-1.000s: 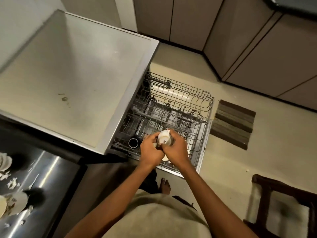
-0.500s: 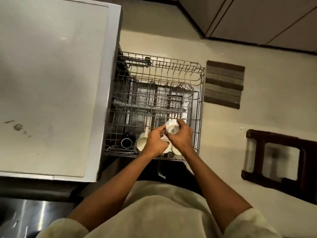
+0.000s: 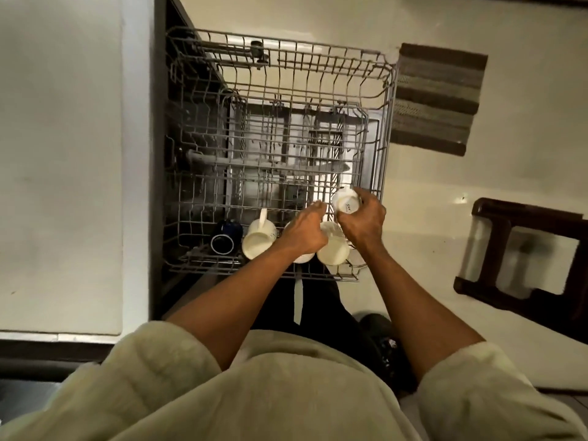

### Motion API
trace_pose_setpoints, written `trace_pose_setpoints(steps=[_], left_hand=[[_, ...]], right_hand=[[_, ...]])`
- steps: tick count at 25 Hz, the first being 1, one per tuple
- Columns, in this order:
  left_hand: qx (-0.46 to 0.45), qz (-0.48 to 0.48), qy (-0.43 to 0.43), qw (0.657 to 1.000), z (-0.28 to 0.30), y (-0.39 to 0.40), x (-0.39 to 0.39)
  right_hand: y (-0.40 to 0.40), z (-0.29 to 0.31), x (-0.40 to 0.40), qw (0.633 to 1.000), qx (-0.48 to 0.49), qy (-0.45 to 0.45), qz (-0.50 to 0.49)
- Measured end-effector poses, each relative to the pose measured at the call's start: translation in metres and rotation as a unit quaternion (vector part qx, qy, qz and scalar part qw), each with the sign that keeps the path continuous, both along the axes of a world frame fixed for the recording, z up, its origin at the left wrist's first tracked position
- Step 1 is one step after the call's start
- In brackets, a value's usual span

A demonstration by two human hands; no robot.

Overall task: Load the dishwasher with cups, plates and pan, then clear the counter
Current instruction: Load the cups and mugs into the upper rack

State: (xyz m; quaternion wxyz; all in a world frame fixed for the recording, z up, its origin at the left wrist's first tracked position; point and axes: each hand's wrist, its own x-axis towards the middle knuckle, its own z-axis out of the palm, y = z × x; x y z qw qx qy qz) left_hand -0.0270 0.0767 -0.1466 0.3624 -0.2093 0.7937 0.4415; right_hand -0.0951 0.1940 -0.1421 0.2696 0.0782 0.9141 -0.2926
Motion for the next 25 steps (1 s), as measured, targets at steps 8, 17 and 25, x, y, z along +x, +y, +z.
trace_pose_setpoints(steps=[8, 17, 25], left_hand=[[-0.029, -0.049, -0.035, 0.998, -0.034, 0.019, -0.023], [-0.031, 0.027, -0.019, 0.999, -0.042, 0.027, -0.016], [-0.027, 0.028, -0.038, 0.999, -0.038, 0.027, -0.018]], right_hand=[[0.005, -0.031, -0.018, 0.999, -0.031, -0.006, -0.002], [0.018, -0.038, -0.006, 0.996, -0.026, 0.058, 0.055], [0.013, -0.054, -0.025, 0.996, -0.007, -0.046, 0.074]])
